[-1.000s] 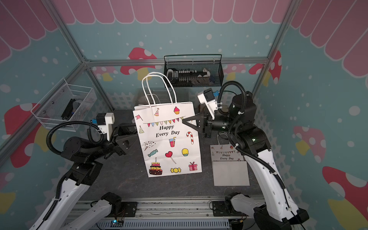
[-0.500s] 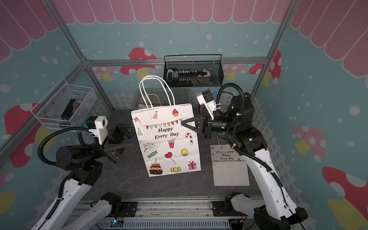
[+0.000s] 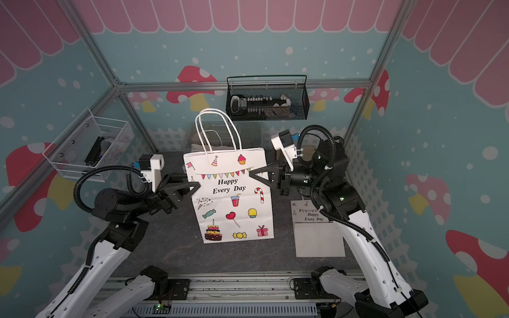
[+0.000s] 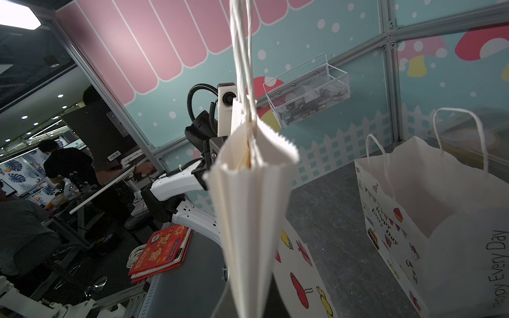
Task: Put away the paper bag
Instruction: Press the paper bag.
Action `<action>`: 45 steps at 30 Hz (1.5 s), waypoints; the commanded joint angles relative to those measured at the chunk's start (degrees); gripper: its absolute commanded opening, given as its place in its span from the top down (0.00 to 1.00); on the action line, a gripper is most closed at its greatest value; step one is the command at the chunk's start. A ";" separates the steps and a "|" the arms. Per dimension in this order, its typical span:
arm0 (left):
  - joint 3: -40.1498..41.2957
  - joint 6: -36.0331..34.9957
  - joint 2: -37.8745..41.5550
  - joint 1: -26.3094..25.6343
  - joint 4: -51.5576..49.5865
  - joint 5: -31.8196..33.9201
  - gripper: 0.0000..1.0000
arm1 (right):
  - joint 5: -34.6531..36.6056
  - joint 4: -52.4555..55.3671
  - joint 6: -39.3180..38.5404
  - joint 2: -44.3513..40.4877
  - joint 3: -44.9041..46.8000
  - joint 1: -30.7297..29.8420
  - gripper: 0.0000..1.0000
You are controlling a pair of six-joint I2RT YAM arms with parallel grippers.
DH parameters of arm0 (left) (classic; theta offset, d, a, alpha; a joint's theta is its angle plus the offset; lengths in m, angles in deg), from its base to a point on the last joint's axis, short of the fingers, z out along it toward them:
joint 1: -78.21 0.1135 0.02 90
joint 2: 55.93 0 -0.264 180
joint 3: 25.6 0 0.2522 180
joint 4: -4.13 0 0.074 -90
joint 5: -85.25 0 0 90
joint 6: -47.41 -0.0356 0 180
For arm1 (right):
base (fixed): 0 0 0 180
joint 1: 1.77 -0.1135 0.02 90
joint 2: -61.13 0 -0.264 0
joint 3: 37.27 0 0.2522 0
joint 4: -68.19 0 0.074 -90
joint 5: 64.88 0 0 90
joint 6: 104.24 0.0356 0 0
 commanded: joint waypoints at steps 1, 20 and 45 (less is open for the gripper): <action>-1.77 -2.47 -0.33 -0.38 -3.01 1.64 0.67 | 3.79 -0.93 -1.48 -0.28 1.05 -0.48 1.00; -2.68 -6.40 -3.34 -3.11 -6.66 4.76 1.00 | 11.11 1.89 -4.05 -3.91 3.14 -0.67 0.93; 1.58 8.23 -3.76 2.45 12.87 -4.76 1.00 | 9.25 12.61 -13.37 1.89 -11.57 0.30 0.20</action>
